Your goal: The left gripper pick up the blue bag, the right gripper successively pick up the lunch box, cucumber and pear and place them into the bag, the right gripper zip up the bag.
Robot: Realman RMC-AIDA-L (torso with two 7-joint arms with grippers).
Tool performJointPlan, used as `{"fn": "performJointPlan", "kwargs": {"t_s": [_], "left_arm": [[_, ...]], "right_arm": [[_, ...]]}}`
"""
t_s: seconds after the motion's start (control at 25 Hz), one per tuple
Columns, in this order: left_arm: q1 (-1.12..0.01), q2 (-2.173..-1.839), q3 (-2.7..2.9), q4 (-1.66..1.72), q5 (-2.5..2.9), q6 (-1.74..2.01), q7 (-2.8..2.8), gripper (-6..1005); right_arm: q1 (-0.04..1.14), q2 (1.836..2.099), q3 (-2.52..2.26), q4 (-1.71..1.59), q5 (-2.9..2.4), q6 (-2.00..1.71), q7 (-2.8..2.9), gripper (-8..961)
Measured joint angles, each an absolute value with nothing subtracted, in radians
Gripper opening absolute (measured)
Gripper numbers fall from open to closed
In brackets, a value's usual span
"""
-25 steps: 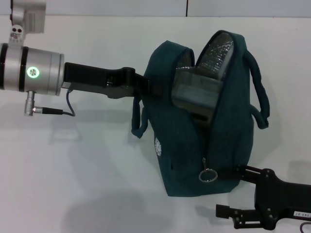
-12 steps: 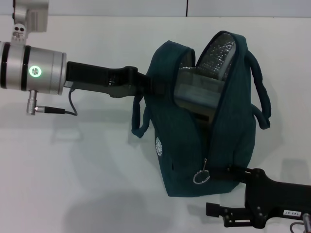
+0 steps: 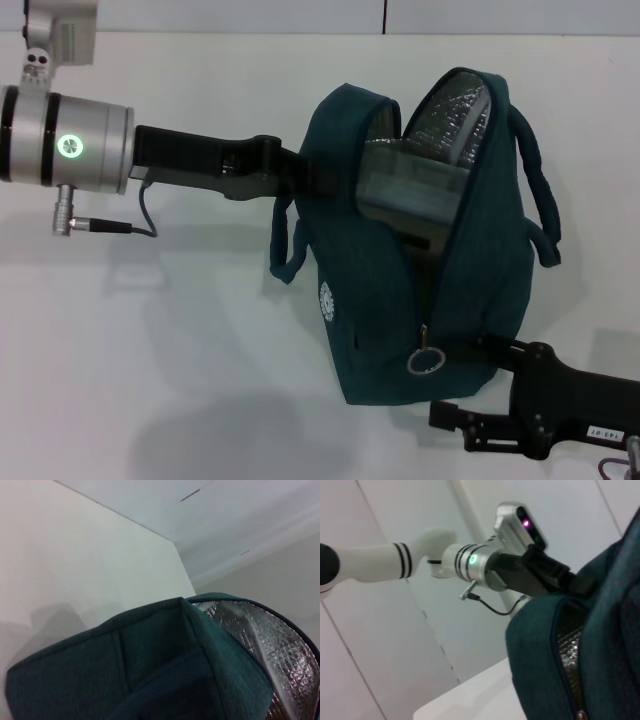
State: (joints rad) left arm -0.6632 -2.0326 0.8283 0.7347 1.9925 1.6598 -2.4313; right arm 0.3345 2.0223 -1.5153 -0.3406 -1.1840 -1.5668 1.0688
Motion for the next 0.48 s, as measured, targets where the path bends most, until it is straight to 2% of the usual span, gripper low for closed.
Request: {"fn": "performJointPlan", "kwargs": {"t_s": [0.48], "left_arm": [[-0.669,-2.034,0.834,0.735,1.971,1.661,-2.431,47]], "right_arm": [[0.362,2.023,-1.579,-0.38,-1.173,-1.503,1.101,853]]}}
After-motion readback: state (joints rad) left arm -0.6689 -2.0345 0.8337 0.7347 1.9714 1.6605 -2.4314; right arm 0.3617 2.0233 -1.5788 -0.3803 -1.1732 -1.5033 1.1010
